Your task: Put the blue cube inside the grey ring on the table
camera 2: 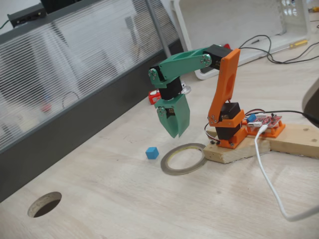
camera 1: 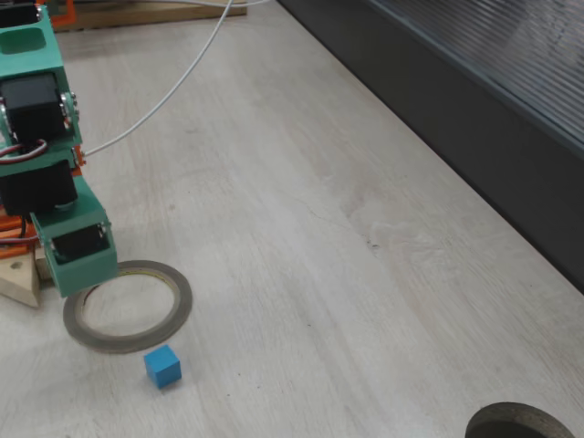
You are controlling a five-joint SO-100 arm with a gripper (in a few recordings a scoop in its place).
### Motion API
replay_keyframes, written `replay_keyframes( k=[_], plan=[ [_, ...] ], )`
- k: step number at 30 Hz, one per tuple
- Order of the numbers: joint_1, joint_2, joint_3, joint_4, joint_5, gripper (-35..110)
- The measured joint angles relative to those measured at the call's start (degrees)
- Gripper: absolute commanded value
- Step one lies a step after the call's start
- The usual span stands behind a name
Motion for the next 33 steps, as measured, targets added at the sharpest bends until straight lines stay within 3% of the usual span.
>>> replay_keyframes(
  k=[9, 16, 25, 33],
  plan=[
    [0.3, 0.2, -0.1, 0.0, 0.0, 12],
    [-8.1, 0.0, -0.1, 0.0, 0.0, 12],
    [-9.5, -0.1, -0.4, -1.1, 0.0, 12],
    [-9.6, -12.9, -15.3, -0.9, 0.0, 12]
  ],
)
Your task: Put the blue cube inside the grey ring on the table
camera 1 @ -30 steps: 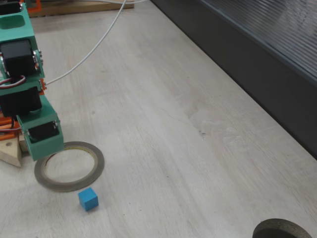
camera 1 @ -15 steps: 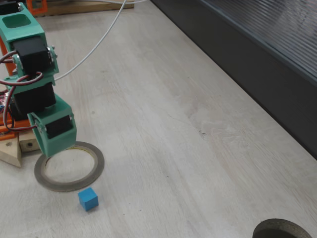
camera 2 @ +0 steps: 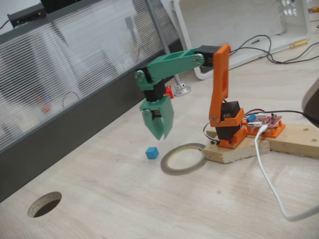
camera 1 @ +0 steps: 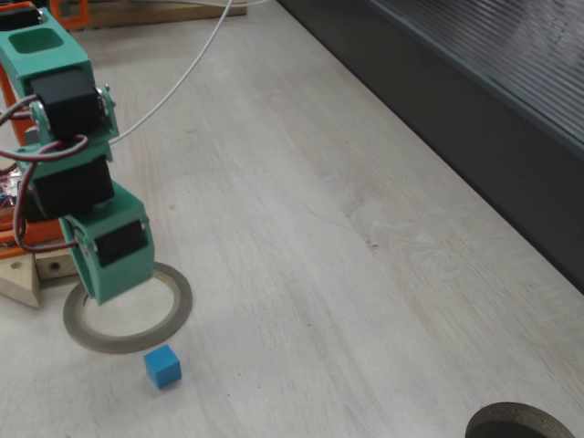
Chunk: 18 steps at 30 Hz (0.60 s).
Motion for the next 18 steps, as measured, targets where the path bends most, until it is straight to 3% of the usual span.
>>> replay_keyframes(
  k=[18],
  plan=[
    [0.0, -22.2, -22.1, -0.2, 0.0, 12]
  ],
)
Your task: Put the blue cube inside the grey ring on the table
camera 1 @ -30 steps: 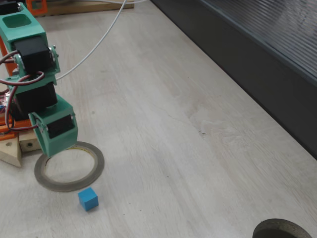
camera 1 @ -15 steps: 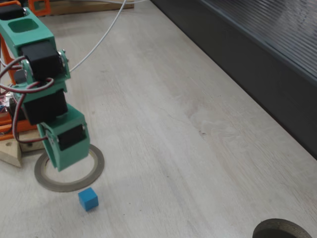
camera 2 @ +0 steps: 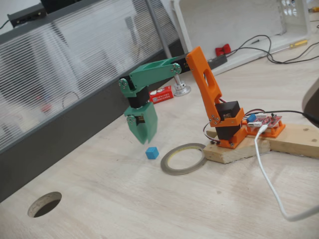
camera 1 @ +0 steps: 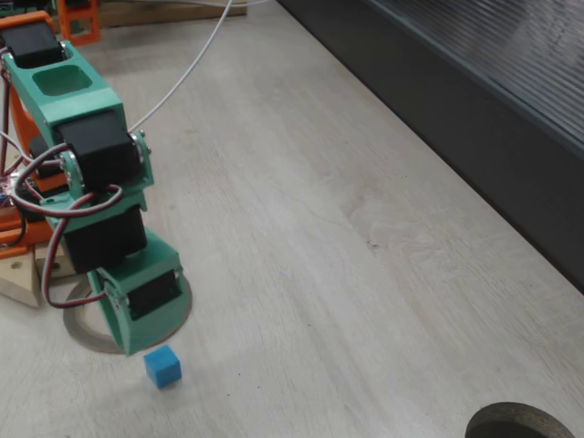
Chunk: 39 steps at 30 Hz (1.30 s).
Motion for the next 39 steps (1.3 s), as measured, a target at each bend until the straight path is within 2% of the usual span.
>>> replay_keyframes(
  k=[15, 39],
  plan=[
    [0.0, -9.3, -2.5, -0.2, 0.0, 12],
    [0.0, -9.4, -2.5, -0.2, 0.0, 12]
  ],
)
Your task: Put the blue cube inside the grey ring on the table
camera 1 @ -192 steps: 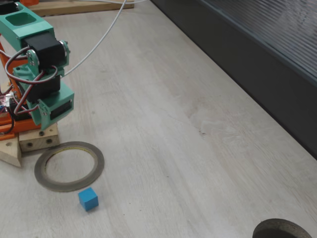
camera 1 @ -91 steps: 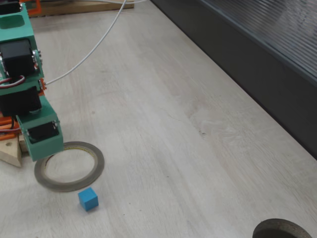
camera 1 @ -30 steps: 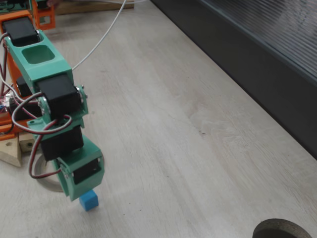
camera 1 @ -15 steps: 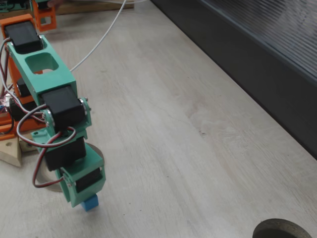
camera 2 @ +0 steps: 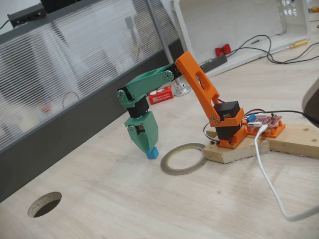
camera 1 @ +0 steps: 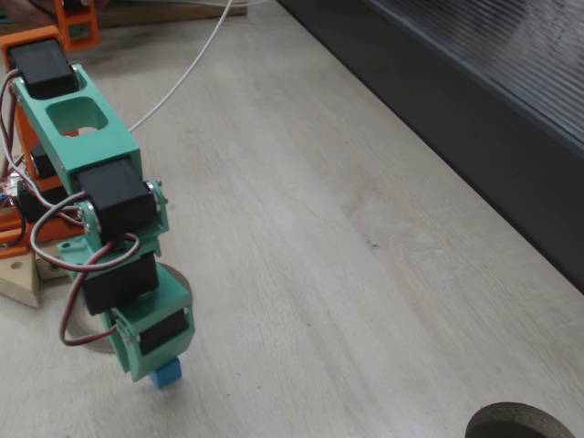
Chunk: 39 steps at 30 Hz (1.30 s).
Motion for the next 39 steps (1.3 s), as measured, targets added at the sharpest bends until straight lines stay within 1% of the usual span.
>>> replay_keyframes(
  k=[14, 20, 32, 36, 39],
  plan=[
    [0.0, 0.1, 0.0, 0.0, 0.0, 12],
    [0.0, 4.8, 0.0, 0.4, 0.0, 12],
    [-0.2, 5.4, 0.1, 0.5, 0.0, 12],
    [-0.2, 5.4, -0.1, 4.2, 0.0, 13],
    [-0.2, 5.4, -0.1, 7.2, 0.0, 19]
  ],
)
